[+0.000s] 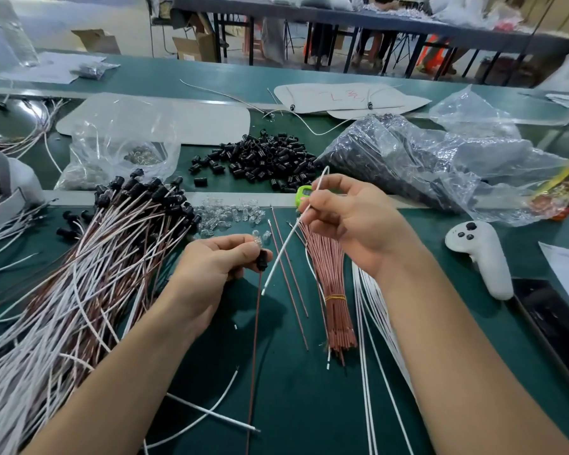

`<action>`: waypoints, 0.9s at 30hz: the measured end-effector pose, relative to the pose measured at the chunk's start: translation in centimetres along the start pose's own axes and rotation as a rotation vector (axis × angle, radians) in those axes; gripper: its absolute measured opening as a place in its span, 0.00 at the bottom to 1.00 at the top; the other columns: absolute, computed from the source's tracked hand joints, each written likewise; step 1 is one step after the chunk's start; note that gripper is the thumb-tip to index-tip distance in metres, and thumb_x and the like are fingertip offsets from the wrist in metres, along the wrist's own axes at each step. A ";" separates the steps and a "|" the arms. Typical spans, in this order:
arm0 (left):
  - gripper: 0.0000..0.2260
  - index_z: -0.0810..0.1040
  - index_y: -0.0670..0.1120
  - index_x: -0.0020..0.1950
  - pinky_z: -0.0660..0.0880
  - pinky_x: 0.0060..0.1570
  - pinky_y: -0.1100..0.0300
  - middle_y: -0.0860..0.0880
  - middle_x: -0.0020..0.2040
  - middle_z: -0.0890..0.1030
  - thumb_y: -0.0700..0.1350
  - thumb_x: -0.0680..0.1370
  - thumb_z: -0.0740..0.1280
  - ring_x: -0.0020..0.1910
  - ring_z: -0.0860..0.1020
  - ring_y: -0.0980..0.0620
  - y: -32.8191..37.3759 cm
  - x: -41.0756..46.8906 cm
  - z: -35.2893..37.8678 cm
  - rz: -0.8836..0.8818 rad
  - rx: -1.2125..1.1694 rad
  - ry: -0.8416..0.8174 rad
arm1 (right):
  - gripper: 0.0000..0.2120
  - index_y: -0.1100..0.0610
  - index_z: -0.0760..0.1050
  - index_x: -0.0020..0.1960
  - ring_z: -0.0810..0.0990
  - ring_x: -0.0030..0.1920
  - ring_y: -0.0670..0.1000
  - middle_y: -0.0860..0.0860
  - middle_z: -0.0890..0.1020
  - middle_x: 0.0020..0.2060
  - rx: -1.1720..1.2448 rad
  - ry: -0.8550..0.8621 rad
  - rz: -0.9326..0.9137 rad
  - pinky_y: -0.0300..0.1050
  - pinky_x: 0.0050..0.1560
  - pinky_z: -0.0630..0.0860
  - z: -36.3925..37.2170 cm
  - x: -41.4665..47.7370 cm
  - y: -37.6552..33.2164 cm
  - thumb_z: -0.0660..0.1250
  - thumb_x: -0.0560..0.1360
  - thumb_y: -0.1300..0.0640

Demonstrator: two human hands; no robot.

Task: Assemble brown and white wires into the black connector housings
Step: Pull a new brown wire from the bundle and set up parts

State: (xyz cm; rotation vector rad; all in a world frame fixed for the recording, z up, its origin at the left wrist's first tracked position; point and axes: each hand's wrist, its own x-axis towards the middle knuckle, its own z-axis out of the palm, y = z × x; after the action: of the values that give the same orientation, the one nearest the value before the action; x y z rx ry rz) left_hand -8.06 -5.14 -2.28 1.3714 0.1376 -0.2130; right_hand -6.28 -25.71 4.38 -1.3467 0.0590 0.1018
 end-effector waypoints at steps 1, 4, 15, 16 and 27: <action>0.08 0.87 0.45 0.39 0.68 0.43 0.58 0.44 0.39 0.87 0.36 0.76 0.72 0.33 0.80 0.56 0.1 -0.1 0.0 -0.002 -0.001 -0.003 | 0.07 0.60 0.76 0.51 0.82 0.32 0.50 0.57 0.85 0.36 -0.008 0.014 -0.036 0.38 0.31 0.79 0.4 0.4 0.3 0.67 0.79 0.70; 0.08 0.86 0.45 0.39 0.68 0.43 0.57 0.41 0.42 0.87 0.36 0.76 0.72 0.37 0.81 0.53 0.4 -0.3 -0.2 0.006 0.040 -0.010 | 0.08 0.59 0.77 0.50 0.82 0.31 0.51 0.58 0.85 0.37 -0.062 0.135 -0.187 0.39 0.31 0.78 0.9 1.3 1.1 0.68 0.78 0.71; 0.11 0.87 0.47 0.37 0.69 0.30 0.69 0.41 0.40 0.87 0.35 0.76 0.72 0.34 0.82 0.54 0.8 -0.2 -0.5 0.034 0.217 -0.025 | 0.08 0.58 0.79 0.44 0.81 0.31 0.51 0.55 0.84 0.34 0.036 0.298 -0.381 0.41 0.32 0.78 0.4 2.2 3.5 0.69 0.78 0.70; 0.11 0.86 0.47 0.37 0.69 0.30 0.69 0.41 0.40 0.87 0.35 0.76 0.72 0.34 0.82 0.54 0.8 -0.3 -0.5 0.029 0.221 -0.032 | 0.08 0.59 0.79 0.44 0.81 0.30 0.51 0.53 0.84 0.33 0.048 0.301 -0.385 0.41 0.32 0.78 0.3 2.3 3.4 0.69 0.78 0.70; 0.10 0.87 0.48 0.38 0.66 0.33 0.65 0.40 0.40 0.87 0.35 0.75 0.73 0.38 0.79 0.50 0.8 -0.5 -0.3 0.018 0.245 -0.080 | 0.09 0.59 0.78 0.44 0.80 0.28 0.49 0.52 0.83 0.31 0.086 0.289 -0.377 0.39 0.30 0.76 0.3 2.0 3.7 0.68 0.78 0.72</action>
State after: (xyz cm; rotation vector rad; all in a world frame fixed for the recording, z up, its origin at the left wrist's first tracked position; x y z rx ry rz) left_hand -8.37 -4.70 -1.43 1.6046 0.0325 -0.2757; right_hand -4.67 -24.53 0.67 -1.2578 0.0512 -0.4091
